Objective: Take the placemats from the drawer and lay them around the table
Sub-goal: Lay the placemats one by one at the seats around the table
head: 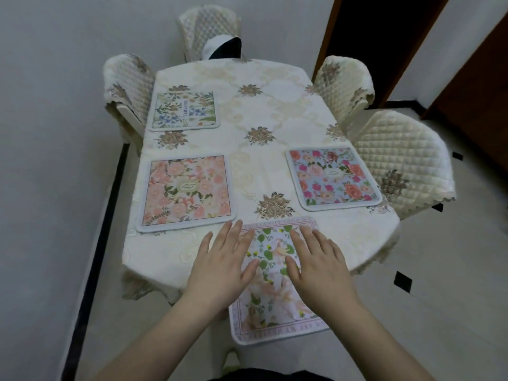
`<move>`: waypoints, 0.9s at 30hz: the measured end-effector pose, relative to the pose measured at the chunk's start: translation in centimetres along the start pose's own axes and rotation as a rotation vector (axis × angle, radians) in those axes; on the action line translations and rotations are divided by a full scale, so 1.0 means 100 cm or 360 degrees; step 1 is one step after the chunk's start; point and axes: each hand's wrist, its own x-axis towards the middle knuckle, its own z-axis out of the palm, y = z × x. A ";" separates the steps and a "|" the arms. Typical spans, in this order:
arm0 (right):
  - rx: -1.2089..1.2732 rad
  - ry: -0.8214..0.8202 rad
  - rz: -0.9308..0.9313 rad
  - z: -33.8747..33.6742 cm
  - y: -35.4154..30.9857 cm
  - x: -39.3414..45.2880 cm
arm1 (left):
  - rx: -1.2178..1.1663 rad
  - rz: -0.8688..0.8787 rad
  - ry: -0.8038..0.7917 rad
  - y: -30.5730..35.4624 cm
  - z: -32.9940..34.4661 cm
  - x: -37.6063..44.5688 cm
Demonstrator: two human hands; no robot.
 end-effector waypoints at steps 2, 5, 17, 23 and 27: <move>-0.0005 0.0047 -0.0018 0.004 -0.001 0.004 | 0.0007 0.0001 0.0019 -0.002 0.003 0.003; -0.0010 0.0075 -0.0050 0.011 0.002 0.010 | 0.0008 -0.0038 0.0035 -0.001 0.010 0.007; 0.0065 -0.0041 -0.0394 0.054 0.072 0.045 | 0.0058 -0.0355 -0.0114 0.041 0.058 0.019; 0.0057 -0.0178 -0.0436 0.074 0.116 0.051 | 0.0032 -0.0474 -0.0223 0.064 0.084 0.021; 0.0064 -0.0231 -0.0392 0.090 0.133 0.051 | -0.0056 -0.0499 -0.0247 0.070 0.094 0.024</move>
